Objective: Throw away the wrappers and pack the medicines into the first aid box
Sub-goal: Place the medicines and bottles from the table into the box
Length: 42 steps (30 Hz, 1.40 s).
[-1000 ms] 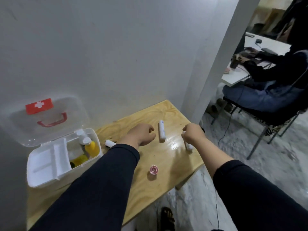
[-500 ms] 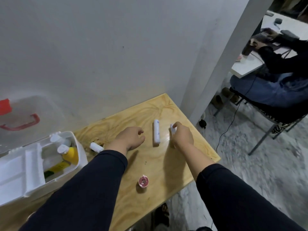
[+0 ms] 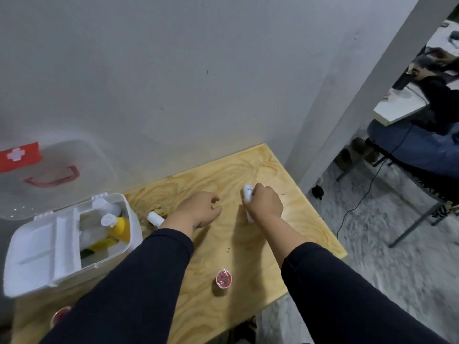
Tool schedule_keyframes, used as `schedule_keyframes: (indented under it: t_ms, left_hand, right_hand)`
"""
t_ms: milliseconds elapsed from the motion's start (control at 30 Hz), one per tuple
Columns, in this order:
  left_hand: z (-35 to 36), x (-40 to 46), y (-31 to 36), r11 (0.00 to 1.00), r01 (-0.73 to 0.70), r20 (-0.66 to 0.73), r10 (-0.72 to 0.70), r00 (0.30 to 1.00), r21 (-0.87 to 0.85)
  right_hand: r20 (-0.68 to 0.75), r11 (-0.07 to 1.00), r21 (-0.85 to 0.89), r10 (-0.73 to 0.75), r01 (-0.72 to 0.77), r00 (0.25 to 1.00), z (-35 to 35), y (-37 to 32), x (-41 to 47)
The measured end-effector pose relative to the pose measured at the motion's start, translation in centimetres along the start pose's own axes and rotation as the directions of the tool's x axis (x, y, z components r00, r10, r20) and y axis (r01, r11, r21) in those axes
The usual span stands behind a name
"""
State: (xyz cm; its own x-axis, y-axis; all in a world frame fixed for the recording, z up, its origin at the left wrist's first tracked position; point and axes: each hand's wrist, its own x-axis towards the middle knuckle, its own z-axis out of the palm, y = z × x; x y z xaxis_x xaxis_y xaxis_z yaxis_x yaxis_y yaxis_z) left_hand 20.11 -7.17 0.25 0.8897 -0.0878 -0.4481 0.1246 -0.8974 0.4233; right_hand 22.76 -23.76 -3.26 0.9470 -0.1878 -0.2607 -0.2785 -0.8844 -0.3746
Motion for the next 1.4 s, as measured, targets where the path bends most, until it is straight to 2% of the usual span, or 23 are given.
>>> schedule_keyframes:
  t_ms: [167,300,367,667,833,933,1167,1300,1400]
  left_hand:
    - [-0.4,-1.7,-0.3,1.0,-0.009,0.0,0.009,1.0,0.007]
    - [-0.8,-3.7,-0.7,1.0,-0.007,-0.035,0.007,0.999,0.007]
    - [-0.9,-4.7,-1.2,1.0,-0.01,-0.053,0.011,0.999,0.006]
    - [0.8,-8.1,-3.9,0.999,0.037,-0.02,-0.037,0.999,-0.003]
    - [0.2,-10.0,-4.2,0.998,0.027,-0.067,-0.03,0.997,-0.049]
    - [-2.0,-11.6,-4.3,0.997,0.028,-0.146,-0.039,0.989,-0.072]
    - [-6.3,-16.6,-8.1,0.993,0.066,-0.382,-0.1,0.919,-0.101]
    - [-6.1,-18.7,-12.9,0.977,0.186,-0.414,-0.214,0.885,-0.108]
    - [-4.8,-20.1,-16.1,0.961,0.256,-0.42,-0.275,0.865,-0.103]
  right_hand:
    - [-0.04,0.995,0.1,0.012,-0.008,0.999,0.2,-0.6,-1.6]
    - [0.02,0.99,-0.028,-0.139,0.139,0.99,0.2,-1.1,-3.5]
    - [0.034,0.981,-0.038,-0.189,0.191,0.981,1.0,-1.5,-4.6]
    - [0.002,0.966,-0.105,-0.236,0.235,0.972,4.8,-2.5,-8.0]
    - [-0.007,0.976,0.068,-0.205,0.205,0.979,3.3,-3.8,-9.3]
    - [-0.009,0.945,0.211,-0.254,0.25,0.967,1.3,-6.7,-10.5]
    - [-0.07,0.76,0.507,-0.433,0.406,0.898,-1.1,-15.6,-14.9]
    - [-0.012,0.644,0.632,-0.547,0.43,0.837,0.9,-19.6,-17.8]
    - [0.022,0.603,0.663,-0.609,0.444,0.793,3.4,-21.5,-19.5]
